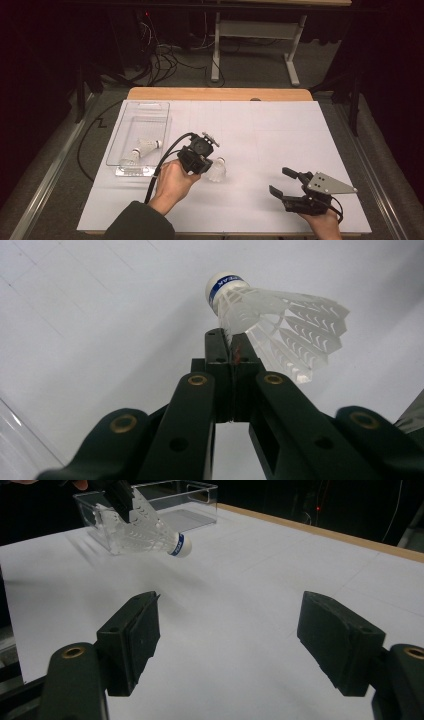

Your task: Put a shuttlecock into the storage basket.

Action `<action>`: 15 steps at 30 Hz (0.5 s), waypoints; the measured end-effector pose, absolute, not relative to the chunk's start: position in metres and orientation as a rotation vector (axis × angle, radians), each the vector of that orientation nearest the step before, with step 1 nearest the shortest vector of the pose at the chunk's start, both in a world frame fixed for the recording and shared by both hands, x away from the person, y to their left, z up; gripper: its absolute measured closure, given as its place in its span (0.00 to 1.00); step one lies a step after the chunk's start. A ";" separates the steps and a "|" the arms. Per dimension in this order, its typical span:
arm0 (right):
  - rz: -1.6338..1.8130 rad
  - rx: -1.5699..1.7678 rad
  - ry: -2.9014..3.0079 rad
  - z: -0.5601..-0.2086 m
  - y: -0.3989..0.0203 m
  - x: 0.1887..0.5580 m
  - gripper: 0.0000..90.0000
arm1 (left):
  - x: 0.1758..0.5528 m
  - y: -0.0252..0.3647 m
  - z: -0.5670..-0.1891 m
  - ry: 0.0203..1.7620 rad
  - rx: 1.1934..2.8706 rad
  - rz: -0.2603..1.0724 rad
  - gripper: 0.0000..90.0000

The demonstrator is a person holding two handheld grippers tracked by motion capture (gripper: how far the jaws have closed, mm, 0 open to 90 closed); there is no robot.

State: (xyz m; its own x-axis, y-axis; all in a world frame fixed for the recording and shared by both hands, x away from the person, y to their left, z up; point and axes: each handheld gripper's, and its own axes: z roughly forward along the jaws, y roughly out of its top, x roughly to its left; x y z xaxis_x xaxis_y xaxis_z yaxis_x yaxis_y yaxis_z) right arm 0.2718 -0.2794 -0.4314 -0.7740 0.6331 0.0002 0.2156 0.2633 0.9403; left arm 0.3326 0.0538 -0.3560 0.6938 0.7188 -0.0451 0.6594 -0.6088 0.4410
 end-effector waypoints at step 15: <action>1.596 0.800 2.084 -0.444 -0.297 0.263 0.28 | 0.336 0.075 -0.348 1.109 2.406 0.190 1.00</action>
State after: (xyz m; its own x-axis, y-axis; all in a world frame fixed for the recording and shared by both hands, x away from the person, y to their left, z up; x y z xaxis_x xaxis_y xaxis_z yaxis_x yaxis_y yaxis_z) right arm 0.2632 -0.2972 -0.4444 -0.7587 0.6506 0.0321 0.2005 0.1863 0.9618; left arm 0.3361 0.0748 -0.3483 0.6619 0.7460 -0.0729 0.6793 -0.5560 0.4790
